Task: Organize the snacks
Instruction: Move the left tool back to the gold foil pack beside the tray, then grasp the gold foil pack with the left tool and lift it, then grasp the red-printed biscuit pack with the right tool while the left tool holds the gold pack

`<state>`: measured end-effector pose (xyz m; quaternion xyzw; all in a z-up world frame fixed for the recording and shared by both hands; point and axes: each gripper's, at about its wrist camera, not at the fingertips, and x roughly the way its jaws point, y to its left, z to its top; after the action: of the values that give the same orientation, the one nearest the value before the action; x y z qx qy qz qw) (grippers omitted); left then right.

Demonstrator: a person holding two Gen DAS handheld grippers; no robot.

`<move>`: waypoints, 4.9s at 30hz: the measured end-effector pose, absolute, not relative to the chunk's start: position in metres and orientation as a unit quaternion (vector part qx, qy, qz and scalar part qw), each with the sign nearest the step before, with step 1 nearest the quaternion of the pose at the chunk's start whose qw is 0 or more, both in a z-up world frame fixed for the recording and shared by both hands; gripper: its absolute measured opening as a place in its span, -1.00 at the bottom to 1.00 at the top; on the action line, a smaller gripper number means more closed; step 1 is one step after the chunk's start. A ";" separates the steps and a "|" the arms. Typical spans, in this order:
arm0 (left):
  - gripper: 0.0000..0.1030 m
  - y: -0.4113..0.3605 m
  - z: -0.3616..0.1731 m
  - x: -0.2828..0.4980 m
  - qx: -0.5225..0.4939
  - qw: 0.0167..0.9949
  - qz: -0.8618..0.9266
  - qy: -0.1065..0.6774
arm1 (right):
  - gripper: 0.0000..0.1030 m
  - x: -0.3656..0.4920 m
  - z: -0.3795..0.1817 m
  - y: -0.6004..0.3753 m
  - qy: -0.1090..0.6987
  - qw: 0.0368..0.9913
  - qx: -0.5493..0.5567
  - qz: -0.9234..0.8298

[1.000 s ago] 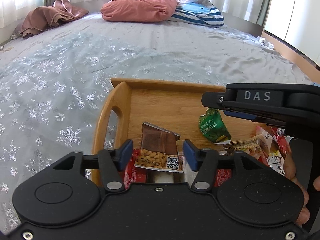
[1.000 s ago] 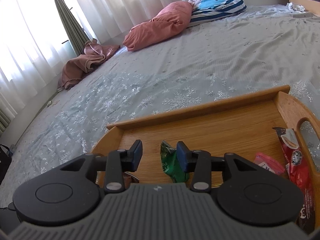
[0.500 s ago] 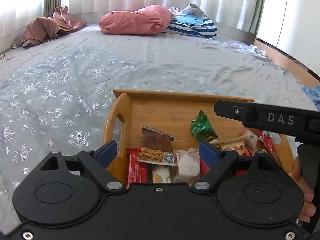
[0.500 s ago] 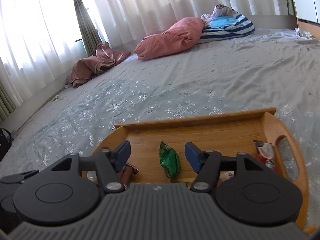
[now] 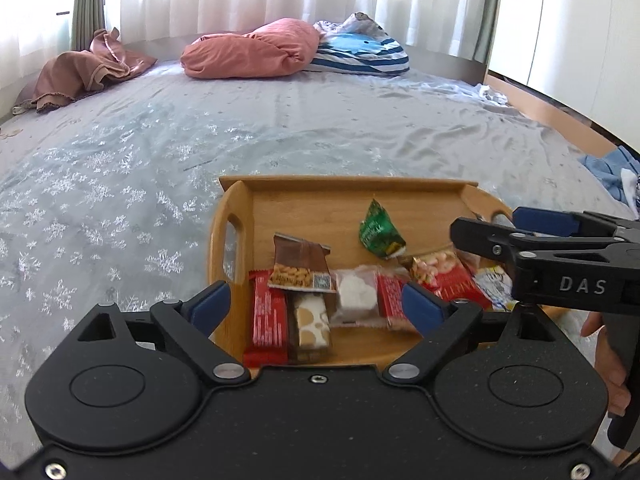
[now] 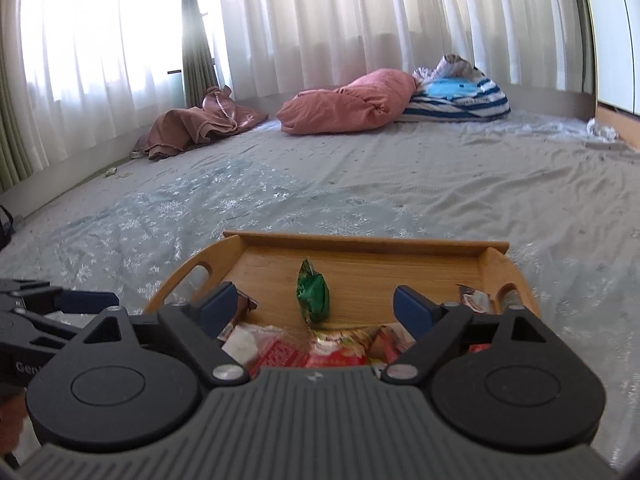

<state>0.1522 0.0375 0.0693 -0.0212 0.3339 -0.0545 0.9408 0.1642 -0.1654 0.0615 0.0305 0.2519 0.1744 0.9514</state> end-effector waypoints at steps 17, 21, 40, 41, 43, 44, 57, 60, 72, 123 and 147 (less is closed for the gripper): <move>0.82 0.031 0.059 0.122 -0.023 0.931 -0.074 0.358 | 1.00 0.089 0.053 -0.178 0.202 0.962 -0.052 0.175; 0.83 0.025 0.058 0.120 -0.021 0.929 -0.082 0.361 | 1.00 0.076 0.044 -0.183 0.205 0.962 -0.060 0.169; 0.84 -0.026 0.040 0.125 -0.035 0.904 -0.130 0.407 | 1.00 0.047 -0.016 -0.184 0.246 0.950 -0.065 0.183; 0.84 -0.029 0.039 0.127 -0.038 0.902 -0.132 0.410 | 1.00 0.046 -0.016 -0.182 0.245 0.950 -0.069 0.184; 0.84 -0.035 0.036 0.132 -0.044 0.897 -0.137 0.417 | 1.00 0.046 -0.018 -0.180 0.243 0.949 -0.076 0.184; 0.84 -0.038 0.034 0.136 -0.048 0.894 -0.138 0.423 | 1.00 0.047 -0.019 -0.180 0.244 0.949 -0.075 0.185; 0.26 -0.056 0.012 0.152 -0.102 0.881 -0.101 0.452 | 1.00 0.050 -0.032 -0.189 0.259 0.945 -0.030 0.197; 0.08 -0.053 0.013 0.152 -0.105 0.882 -0.095 0.450 | 1.00 0.047 -0.033 -0.187 0.253 0.947 -0.037 0.194; 0.03 -0.039 0.027 0.136 -0.099 0.888 -0.096 0.438 | 1.00 0.048 -0.032 -0.188 0.254 0.947 -0.035 0.195; 0.04 0.032 0.029 0.082 -0.049 0.915 -0.021 0.400 | 0.80 0.074 -0.004 -0.149 0.297 0.932 -0.087 0.190; 0.04 0.023 0.027 0.077 -0.037 0.919 -0.036 0.390 | 0.10 0.066 0.000 -0.147 0.300 0.940 -0.049 0.157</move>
<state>0.0773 0.0227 0.0271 -0.0366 0.3898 -0.0358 0.9195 0.0658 -0.1474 -0.0003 -0.0493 0.2995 0.1574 0.9397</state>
